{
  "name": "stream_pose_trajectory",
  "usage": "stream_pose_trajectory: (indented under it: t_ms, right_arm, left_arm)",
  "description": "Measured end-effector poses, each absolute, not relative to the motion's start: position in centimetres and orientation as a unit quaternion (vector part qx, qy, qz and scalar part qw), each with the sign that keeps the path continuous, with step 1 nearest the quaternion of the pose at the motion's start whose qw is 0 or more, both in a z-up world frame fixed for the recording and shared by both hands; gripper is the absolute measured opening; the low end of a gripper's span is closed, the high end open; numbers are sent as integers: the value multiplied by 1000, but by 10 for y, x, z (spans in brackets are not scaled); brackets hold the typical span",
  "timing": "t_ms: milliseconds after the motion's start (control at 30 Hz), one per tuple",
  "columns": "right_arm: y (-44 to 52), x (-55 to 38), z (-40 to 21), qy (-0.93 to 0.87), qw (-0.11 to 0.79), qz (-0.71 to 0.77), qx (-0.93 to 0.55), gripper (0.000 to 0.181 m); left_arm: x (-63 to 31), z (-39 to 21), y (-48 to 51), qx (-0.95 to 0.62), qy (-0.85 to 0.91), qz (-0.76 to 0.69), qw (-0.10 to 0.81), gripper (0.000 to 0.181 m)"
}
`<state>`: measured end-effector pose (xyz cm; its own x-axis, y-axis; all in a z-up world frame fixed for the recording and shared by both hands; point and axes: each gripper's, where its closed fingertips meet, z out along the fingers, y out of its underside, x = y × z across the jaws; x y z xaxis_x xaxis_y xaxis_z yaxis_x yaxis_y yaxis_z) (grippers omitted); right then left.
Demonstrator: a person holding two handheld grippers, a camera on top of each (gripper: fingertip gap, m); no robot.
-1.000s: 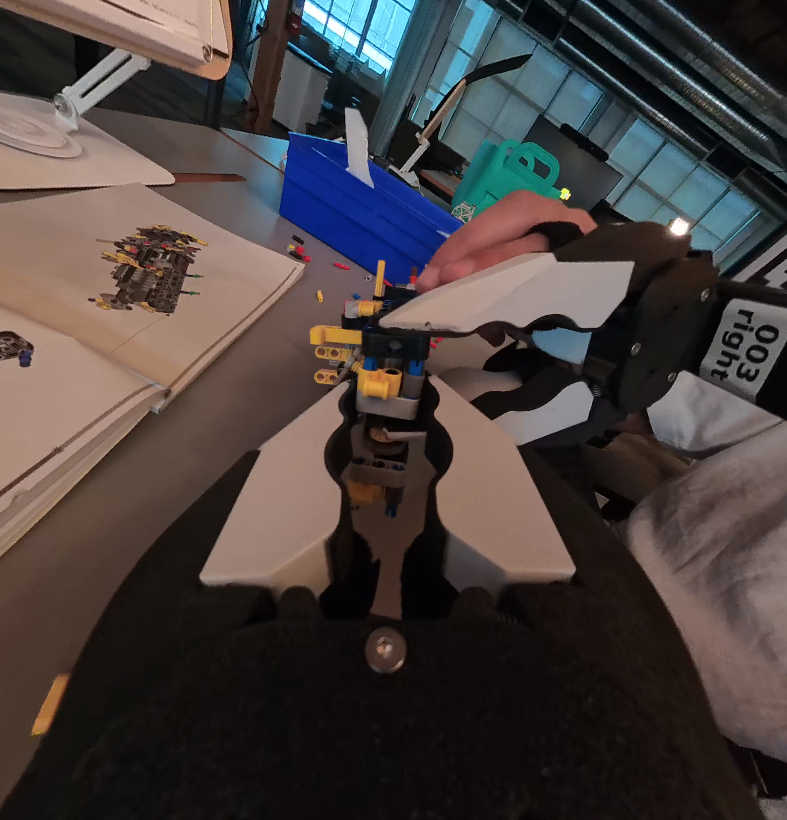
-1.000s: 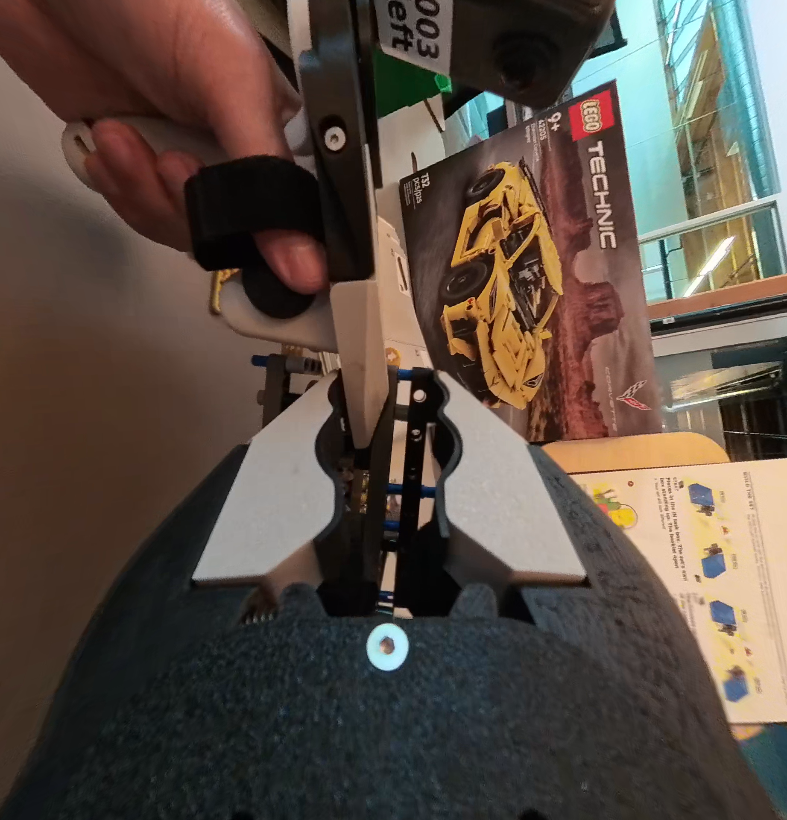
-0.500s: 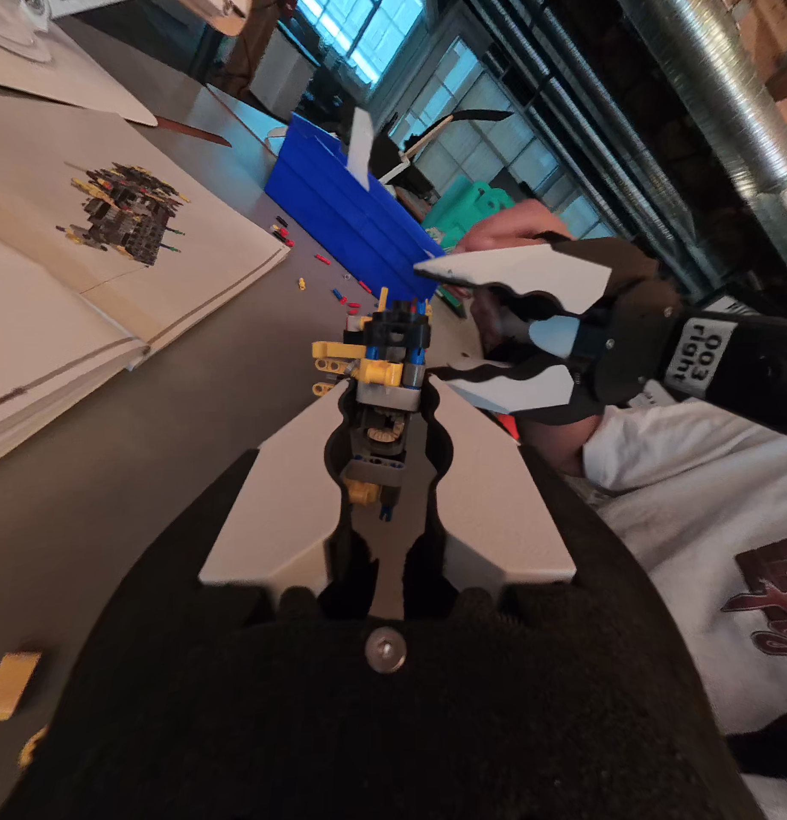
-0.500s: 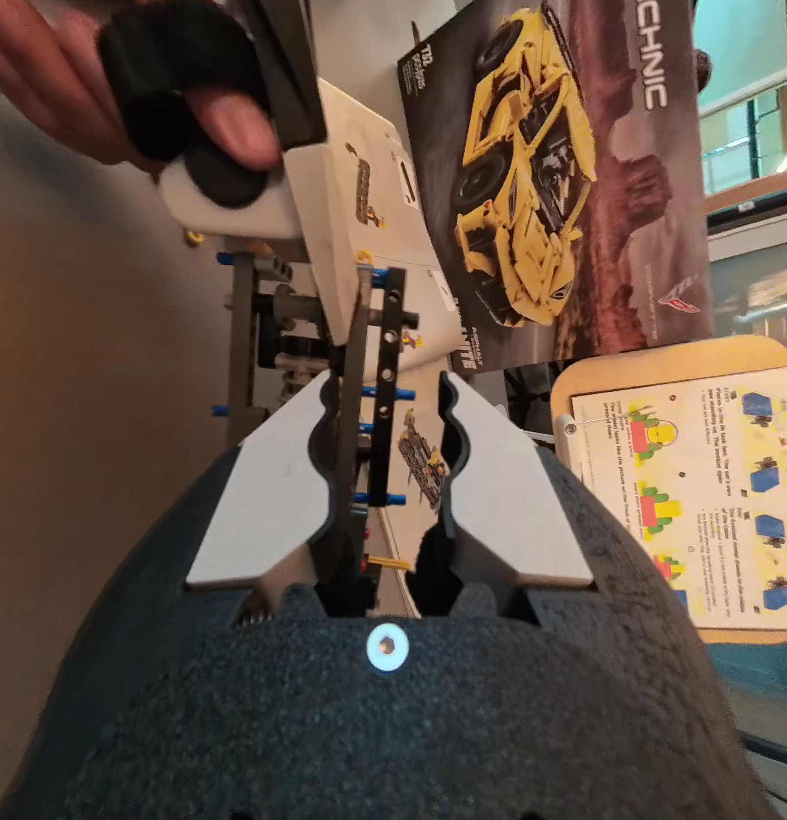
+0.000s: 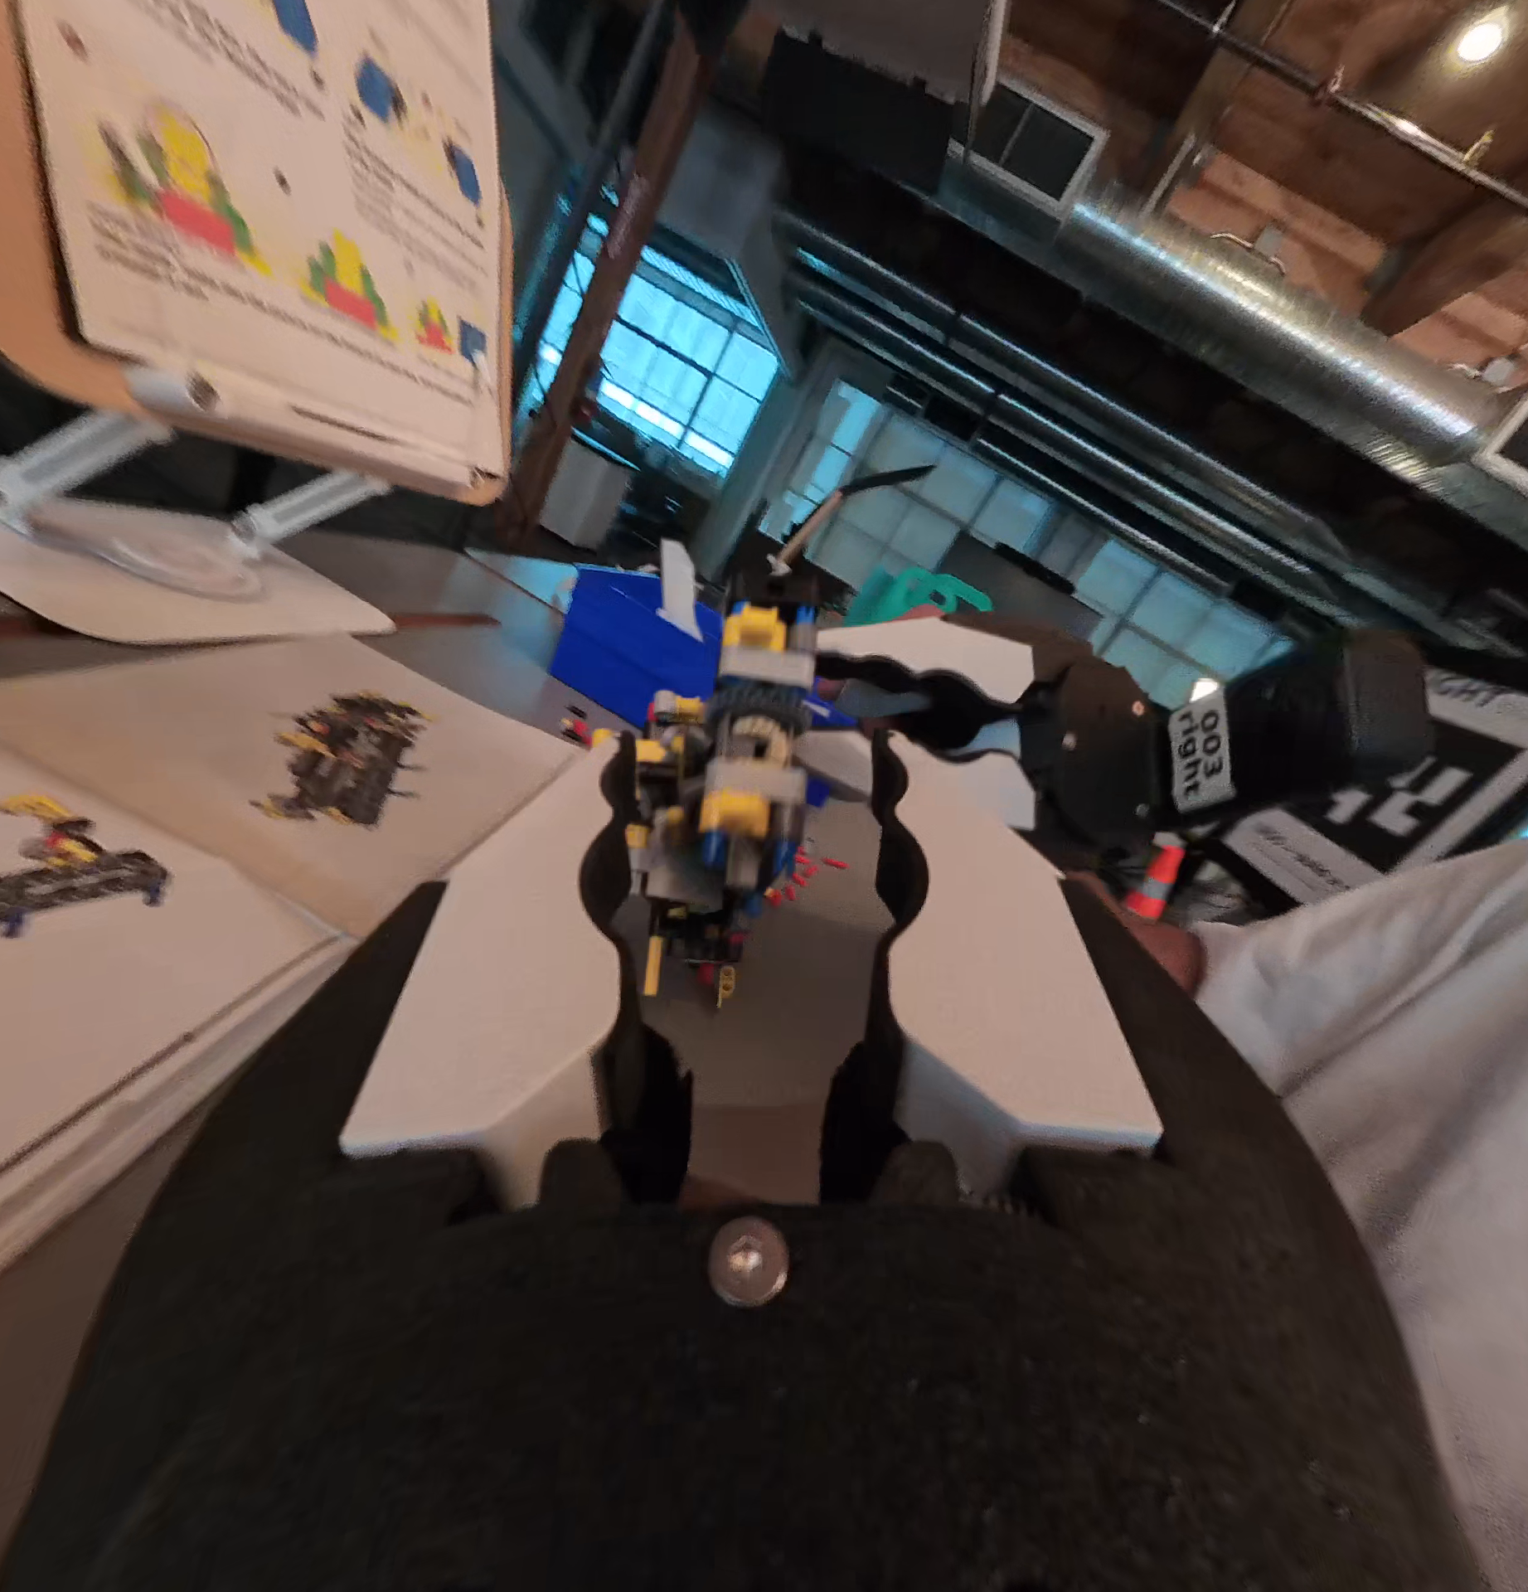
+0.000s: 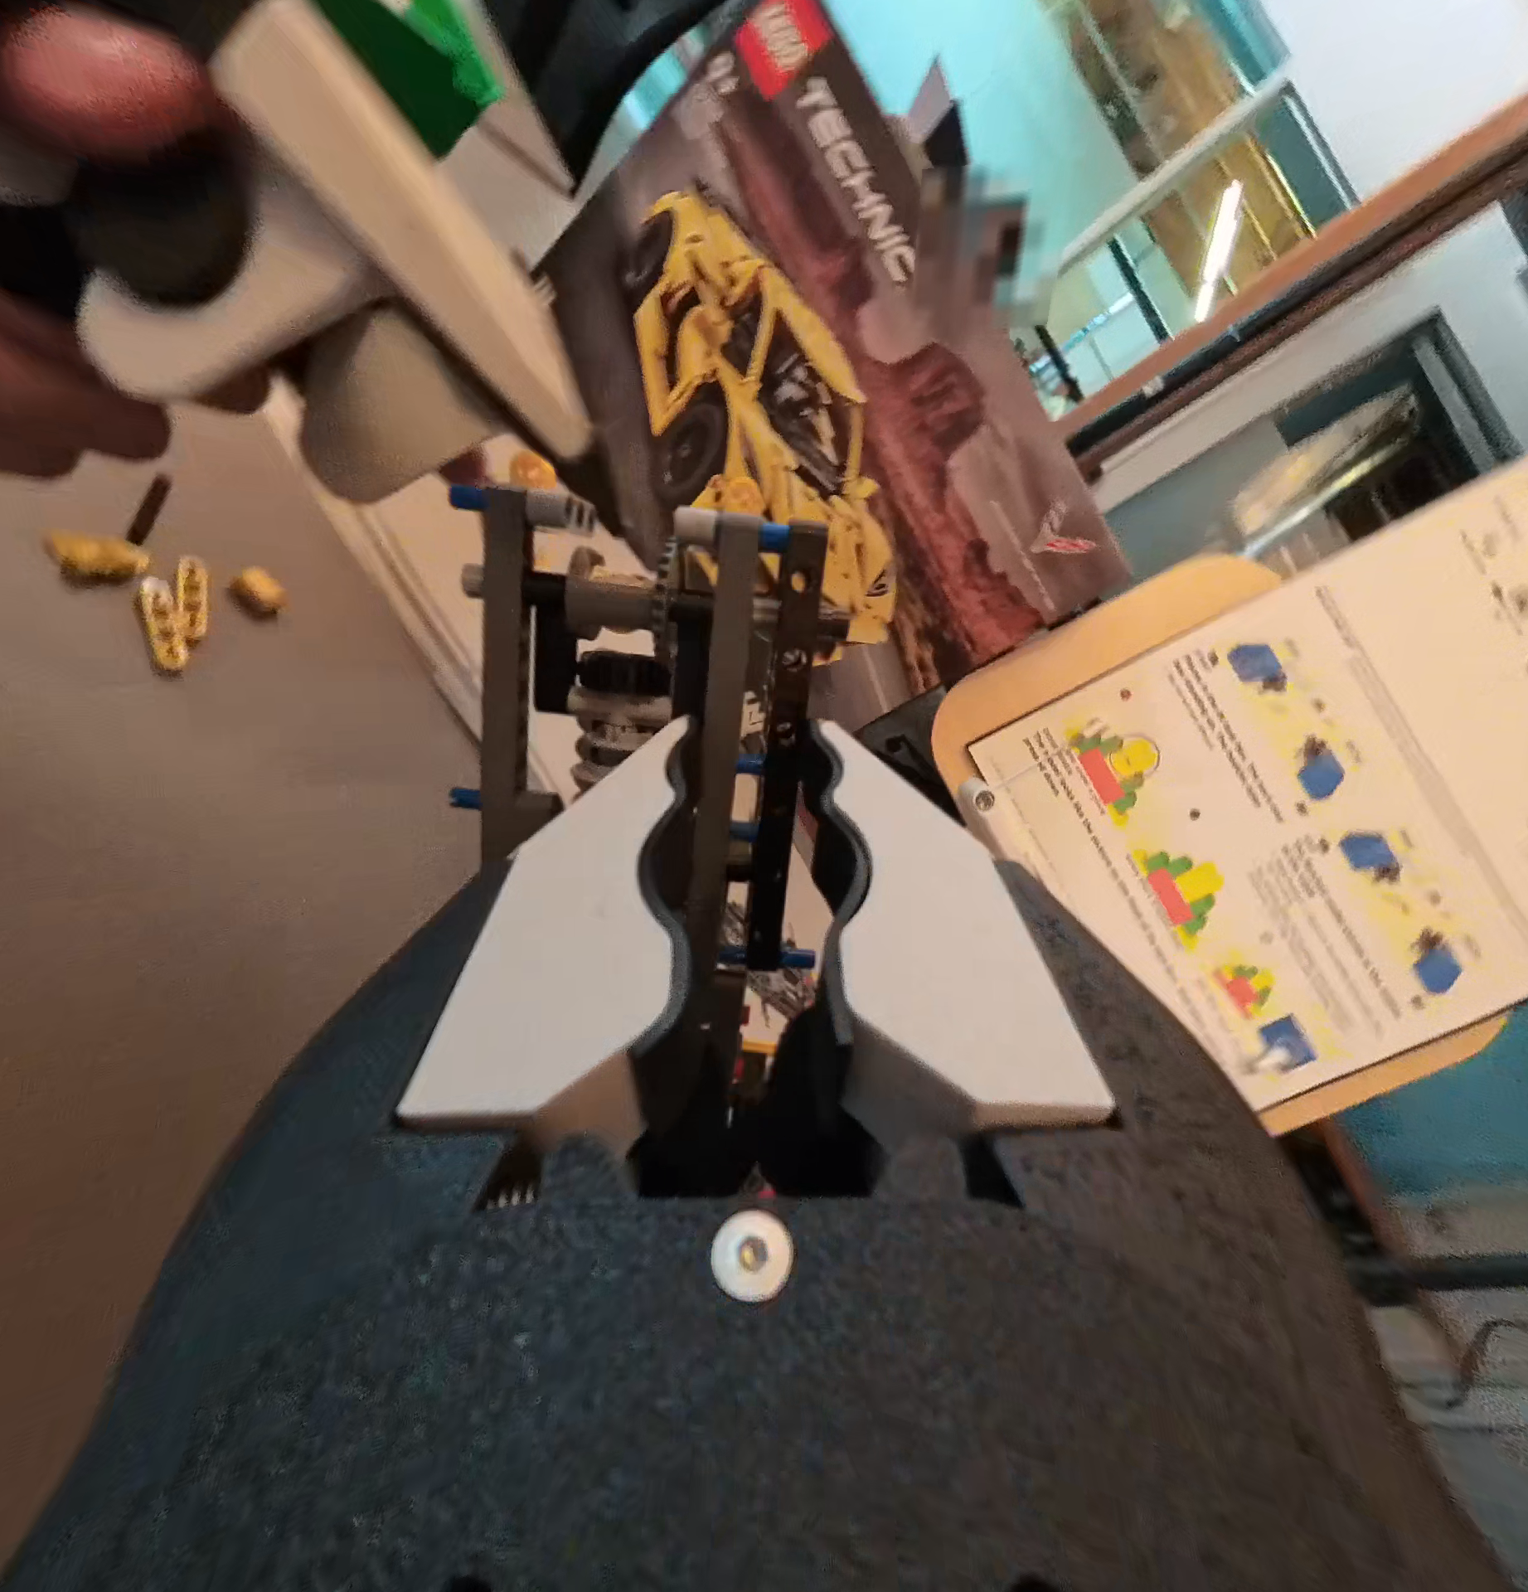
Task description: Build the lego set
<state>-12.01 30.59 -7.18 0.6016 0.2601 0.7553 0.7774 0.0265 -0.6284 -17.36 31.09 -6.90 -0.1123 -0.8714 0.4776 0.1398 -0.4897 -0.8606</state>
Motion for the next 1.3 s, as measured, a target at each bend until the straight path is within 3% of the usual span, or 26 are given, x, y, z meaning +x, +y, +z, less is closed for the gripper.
stream_pose_trajectory:
  t_ms: [367, 433, 567, 833, 1300]
  right_arm:
    - [305, -90, -44, -220, 664, -78, -711, 21]
    - [305, -89, -44, -201, 664, -56, -718, 21]
    - [303, -88, -42, -185, 671, -39, -717, 21]
    - [304, -85, -42, -122, 678, 39, -724, 21]
    - [301, -71, -42, -85, 715, 60, -691, 21]
  left_arm:
    - [-120, -86, 294, -558, 417, -574, 430, 51]
    - [-119, -83, 293, -550, 417, -575, 439, 38]
    - [-122, -77, 294, -526, 424, -567, 471, 36]
    - [-125, -68, 299, -547, 405, -581, 447, 36]
    - [-111, -82, 297, -530, 443, -529, 494, 46]
